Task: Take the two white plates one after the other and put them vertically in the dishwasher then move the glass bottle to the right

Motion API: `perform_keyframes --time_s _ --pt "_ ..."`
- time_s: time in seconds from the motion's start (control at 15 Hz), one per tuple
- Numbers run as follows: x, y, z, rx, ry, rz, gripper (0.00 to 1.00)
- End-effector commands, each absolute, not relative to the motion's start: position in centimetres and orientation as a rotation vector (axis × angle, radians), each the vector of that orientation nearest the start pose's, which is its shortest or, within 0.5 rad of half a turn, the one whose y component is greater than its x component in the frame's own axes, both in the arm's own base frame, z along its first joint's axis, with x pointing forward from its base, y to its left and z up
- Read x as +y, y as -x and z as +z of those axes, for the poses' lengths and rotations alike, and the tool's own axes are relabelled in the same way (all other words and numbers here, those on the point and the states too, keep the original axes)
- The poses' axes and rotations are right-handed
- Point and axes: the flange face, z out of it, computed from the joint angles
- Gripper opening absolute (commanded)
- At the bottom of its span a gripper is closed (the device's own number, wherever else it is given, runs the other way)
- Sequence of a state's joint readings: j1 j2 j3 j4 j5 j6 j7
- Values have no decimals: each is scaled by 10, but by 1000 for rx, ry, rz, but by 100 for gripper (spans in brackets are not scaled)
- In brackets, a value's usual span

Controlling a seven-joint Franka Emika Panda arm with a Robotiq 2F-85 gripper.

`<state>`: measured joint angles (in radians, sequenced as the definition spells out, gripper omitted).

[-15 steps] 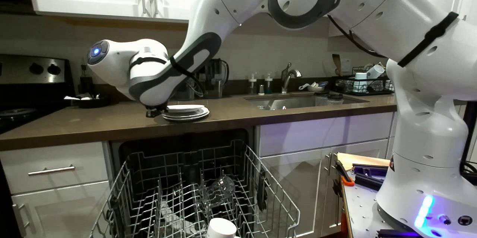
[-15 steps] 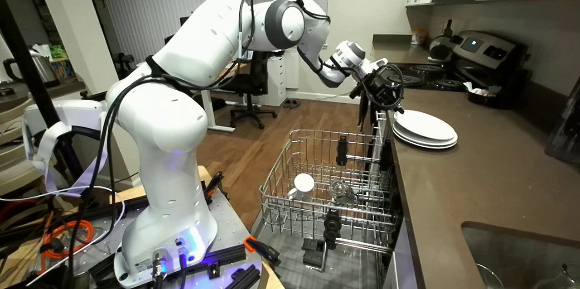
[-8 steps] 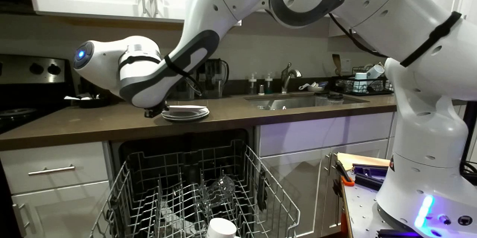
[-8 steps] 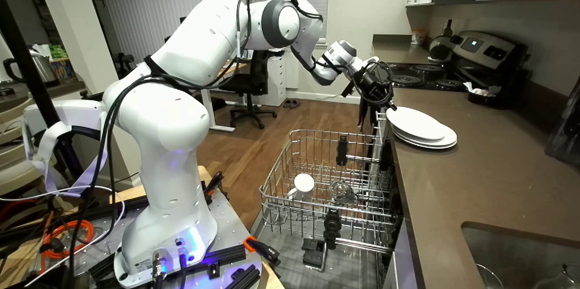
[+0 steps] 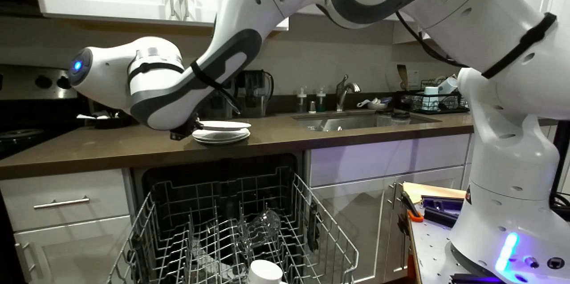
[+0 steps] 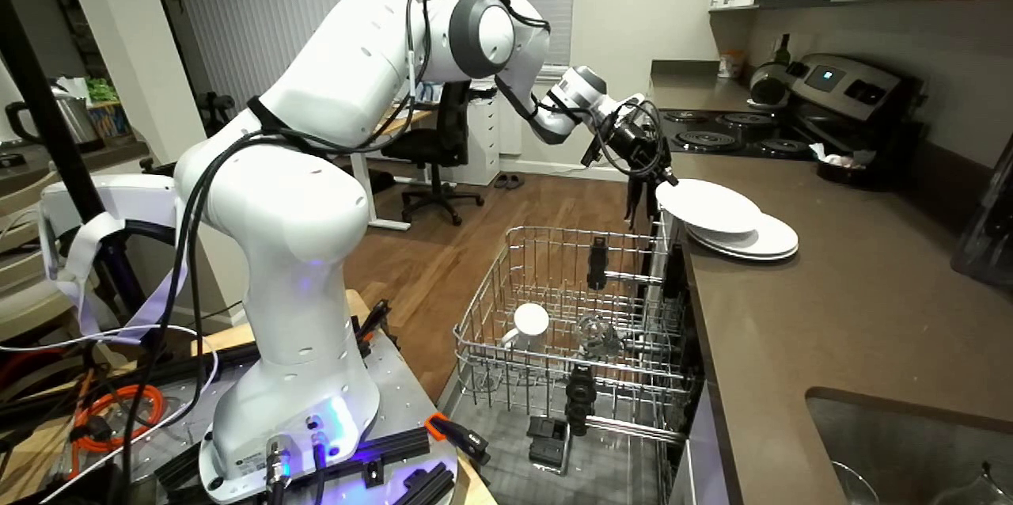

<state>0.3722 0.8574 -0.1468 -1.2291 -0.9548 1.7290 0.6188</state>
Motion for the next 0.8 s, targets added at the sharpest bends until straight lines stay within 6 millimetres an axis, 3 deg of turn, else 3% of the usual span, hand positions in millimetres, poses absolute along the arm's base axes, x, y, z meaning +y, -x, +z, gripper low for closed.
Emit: perform_keyframes --time_s 0.0,0.27,0.73 --pt "132 -702 302 -52 -2025 152 1" --pt "157 -670 314 -34 -2059 91 1" --pt "218 -614 325 96 -2218 46 1"
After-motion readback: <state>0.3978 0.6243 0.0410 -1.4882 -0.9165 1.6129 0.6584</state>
